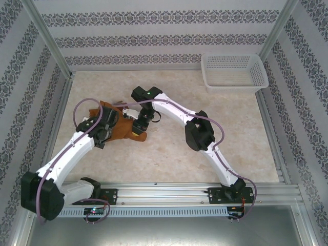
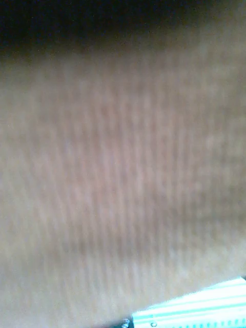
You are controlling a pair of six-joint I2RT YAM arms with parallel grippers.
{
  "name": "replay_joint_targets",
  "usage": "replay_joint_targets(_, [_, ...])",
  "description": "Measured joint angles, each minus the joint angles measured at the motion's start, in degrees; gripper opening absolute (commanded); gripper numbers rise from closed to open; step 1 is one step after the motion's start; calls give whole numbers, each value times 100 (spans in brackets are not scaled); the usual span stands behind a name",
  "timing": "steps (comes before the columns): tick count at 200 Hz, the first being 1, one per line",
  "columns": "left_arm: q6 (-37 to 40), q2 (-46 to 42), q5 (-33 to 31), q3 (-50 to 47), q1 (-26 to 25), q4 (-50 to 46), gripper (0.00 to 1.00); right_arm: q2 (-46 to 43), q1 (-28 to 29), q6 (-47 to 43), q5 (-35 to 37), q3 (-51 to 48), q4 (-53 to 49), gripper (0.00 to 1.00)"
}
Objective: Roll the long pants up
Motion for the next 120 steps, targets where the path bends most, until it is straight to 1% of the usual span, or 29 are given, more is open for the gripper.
replay_joint_targets(20, [-70, 334, -424, 234, 7, 2, 100, -59, 24, 4, 2, -52, 61, 0])
replay_joint_targets(41, [-79, 457, -780, 463, 63, 0, 100, -175, 33, 13, 4, -140, 87, 0])
replay_joint_targets(70, [15, 463, -1268, 542, 433, -7, 100, -295, 37, 13, 59, -177, -55, 0])
replay_joint_targets(92, [131, 463, -1399, 479, 575, 122, 100, -317, 90, 9, 131, -177, -184, 0])
replay_joint_targets(120, [201, 463, -1294, 79, 579, 590, 100, -317, 208, 13, 181, -175, -267, 0])
